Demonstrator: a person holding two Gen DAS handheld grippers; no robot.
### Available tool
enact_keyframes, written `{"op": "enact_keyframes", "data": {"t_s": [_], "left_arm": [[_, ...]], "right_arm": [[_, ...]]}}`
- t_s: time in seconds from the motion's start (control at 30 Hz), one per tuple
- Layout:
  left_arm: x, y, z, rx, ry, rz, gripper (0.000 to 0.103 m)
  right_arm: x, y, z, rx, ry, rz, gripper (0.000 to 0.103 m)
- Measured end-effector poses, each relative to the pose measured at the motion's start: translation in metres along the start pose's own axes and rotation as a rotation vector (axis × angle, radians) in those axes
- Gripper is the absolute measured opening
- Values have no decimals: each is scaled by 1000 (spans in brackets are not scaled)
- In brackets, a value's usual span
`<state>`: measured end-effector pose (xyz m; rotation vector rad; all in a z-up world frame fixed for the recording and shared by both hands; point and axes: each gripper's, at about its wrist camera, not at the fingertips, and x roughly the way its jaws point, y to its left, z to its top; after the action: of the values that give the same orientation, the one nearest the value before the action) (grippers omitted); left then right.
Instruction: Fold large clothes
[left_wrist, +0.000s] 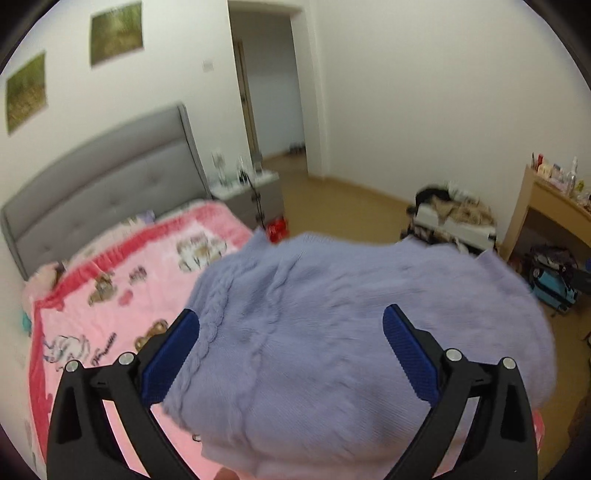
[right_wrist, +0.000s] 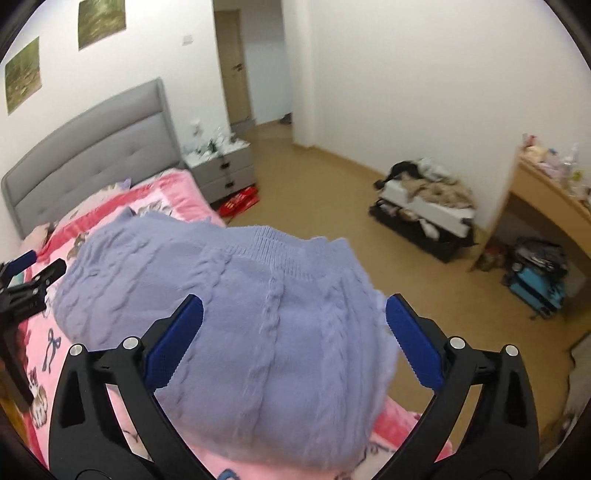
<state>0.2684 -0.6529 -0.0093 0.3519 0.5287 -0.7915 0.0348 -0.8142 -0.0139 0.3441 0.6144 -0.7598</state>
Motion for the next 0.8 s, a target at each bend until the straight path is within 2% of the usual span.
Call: {"op": "enact_keyframes", "data": {"t_s": [0.07, 0.17, 0.23, 0.4, 0.47, 0.57, 0.67, 0.73, 0.8], "left_arm": [[-29, -8, -2, -24, -36, 7, 98], [-78, -20, -6, -73, -86, -72, 98], [-104, -26, -9, -97, -75, -109, 98], [-161, -43, -23, -93, -53, -126, 98], [-181, -47, -30, -86, -42, -157, 98], [-206, -49, -42, -123, -9, -190, 98], [-226, -53, -56, -129, 12, -158, 98], [-236, -57, -65, -115, 23, -124, 98], [-243, -60, -74, -119, 43, -144, 98]], "right_arm": [[-32, 3, -11, 12, -22, 15, 95], [-67, 0, -25, 32, -11, -5, 95], [-82, -2, -32, 42, 1, 7, 95], [-117, -6, -64, 59, 47, -22, 95], [-130, -7, -77, 58, 55, -29, 95], [-152, -12, -93, 59, 76, -34, 95], [-177, -16, -107, 55, 65, -26, 95], [-190, -14, -115, 18, 62, -52, 95], [-198, -12, -121, 1, 65, -56, 95]]}}
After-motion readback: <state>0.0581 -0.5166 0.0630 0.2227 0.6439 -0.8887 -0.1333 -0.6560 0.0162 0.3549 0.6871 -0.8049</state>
